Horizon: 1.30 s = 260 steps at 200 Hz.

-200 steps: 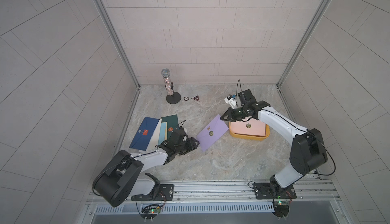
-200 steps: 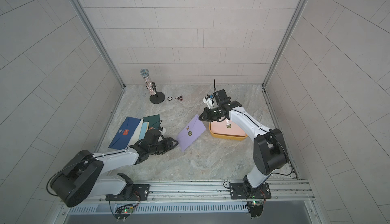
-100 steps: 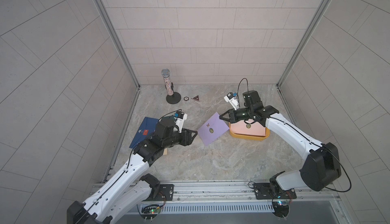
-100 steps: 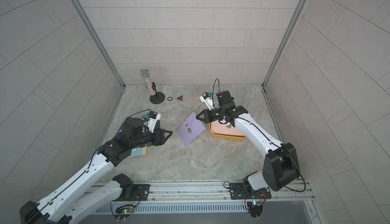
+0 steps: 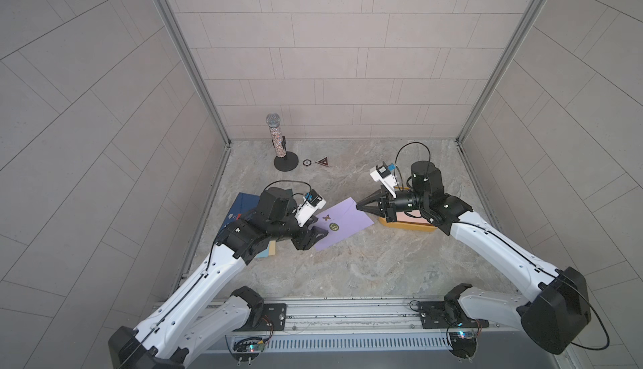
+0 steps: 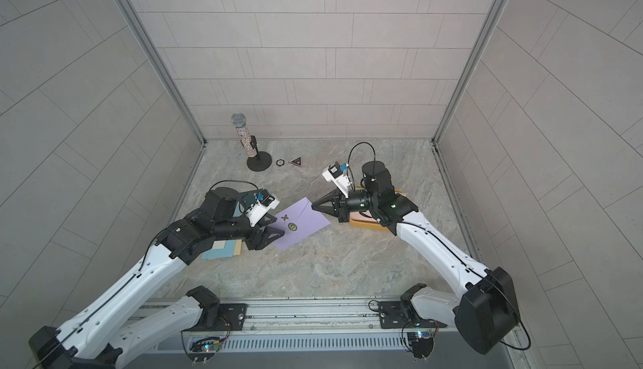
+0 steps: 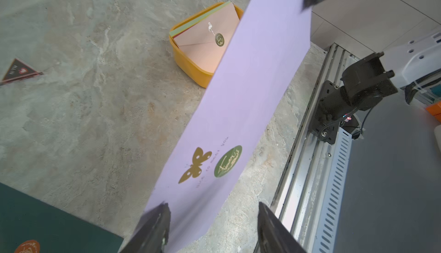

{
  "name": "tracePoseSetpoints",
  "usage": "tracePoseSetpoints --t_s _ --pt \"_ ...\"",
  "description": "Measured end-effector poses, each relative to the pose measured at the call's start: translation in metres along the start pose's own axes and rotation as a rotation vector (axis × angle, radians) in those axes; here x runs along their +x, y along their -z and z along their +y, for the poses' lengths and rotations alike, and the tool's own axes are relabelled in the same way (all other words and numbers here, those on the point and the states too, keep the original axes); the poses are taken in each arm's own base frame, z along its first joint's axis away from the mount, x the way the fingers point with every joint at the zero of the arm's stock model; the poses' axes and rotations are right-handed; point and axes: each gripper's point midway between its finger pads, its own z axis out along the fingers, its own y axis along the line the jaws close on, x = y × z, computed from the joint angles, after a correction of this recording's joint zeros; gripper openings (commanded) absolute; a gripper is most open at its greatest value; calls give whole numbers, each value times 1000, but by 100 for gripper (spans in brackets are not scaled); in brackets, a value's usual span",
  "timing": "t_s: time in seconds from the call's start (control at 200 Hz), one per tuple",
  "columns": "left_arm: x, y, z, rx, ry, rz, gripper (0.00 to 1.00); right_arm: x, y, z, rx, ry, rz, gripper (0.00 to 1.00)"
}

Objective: Put the sealed envelopes into the storage box
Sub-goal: Pick up the envelope from the center of the board.

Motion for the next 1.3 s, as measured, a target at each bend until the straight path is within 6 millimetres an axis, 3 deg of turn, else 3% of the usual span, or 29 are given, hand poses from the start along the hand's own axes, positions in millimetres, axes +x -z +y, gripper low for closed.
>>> tracePoseSetpoints --t_s 0.2,0.495,0.795,0.976,1.101,1.206,1.301 --pt "2 7 -4 5 -7 26 61 3 -2 8 -46 39 6 0" --pt "-26 36 -8 -49 -88 -20 58 5 -4 14 -72 74 13 0" --pt "-11 16 -11 39 -43 77 54 8 -6 21 -106 91 23 0" --pt "-10 15 -15 64 -32 82 33 8 -7 24 -117 99 25 0" --pt "-11 15 -18 83 -38 76 1 8 -7 23 -116 100 26 0" --pt "-11 17 -18 77 -40 72 0 7 -7 19 -82 98 22 50" --pt "-9 19 -13 38 -43 80 0 2 -2 -1 58 79 -5 59"
